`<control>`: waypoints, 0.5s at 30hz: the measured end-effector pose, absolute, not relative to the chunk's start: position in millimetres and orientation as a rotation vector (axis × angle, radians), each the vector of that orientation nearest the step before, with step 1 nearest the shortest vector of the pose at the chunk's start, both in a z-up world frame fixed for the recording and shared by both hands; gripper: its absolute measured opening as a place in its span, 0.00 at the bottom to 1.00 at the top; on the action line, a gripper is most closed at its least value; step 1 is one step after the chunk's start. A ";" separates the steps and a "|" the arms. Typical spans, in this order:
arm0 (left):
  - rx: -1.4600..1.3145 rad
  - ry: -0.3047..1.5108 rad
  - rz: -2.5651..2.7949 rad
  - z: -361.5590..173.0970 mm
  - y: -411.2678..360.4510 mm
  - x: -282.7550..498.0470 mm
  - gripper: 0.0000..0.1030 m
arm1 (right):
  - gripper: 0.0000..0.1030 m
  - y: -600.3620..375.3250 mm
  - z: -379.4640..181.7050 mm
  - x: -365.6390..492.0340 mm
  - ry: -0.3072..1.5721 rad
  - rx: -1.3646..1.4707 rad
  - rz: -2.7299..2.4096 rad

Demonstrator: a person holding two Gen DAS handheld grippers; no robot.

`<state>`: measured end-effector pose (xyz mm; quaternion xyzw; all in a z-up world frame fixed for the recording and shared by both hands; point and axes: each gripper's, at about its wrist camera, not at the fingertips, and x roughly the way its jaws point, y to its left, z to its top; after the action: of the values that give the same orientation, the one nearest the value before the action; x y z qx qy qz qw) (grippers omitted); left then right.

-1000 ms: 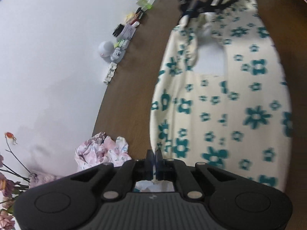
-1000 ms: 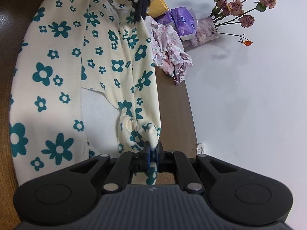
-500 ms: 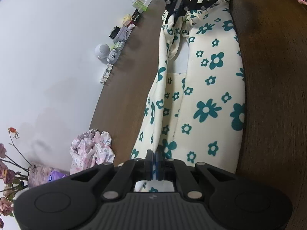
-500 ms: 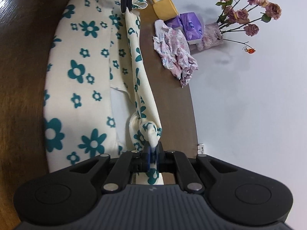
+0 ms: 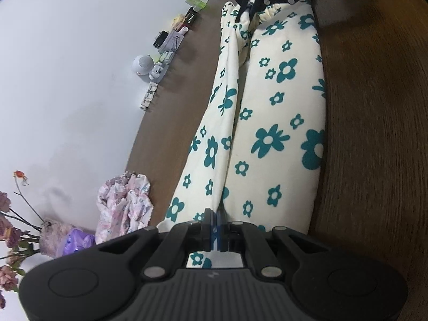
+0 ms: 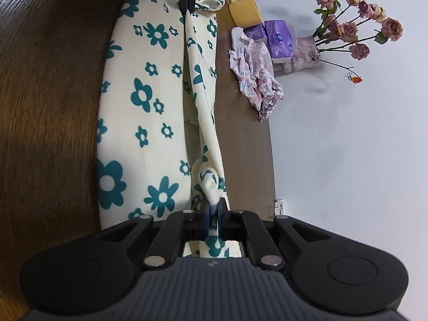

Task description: Fold clothes

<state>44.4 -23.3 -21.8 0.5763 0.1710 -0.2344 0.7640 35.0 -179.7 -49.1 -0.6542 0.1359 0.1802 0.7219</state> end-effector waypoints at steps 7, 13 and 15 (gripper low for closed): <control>1.313 0.330 -0.477 -31.0 -24.2 33.3 0.01 | 0.04 -176.6 -62.4 19.9 0.251 -1.549 0.343; 1.329 0.328 -0.474 -35.4 -25.3 30.7 0.01 | 0.04 -173.5 -62.7 10.9 0.250 -1.569 0.331; 1.328 0.327 -0.473 -36.5 -25.8 31.3 0.01 | 0.04 -173.6 -64.0 11.0 0.264 -1.559 0.339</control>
<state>31.3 -25.8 -36.5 0.6077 0.1494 -0.2163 0.7494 11.0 -173.6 -64.0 -0.6974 0.1181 0.1516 0.6905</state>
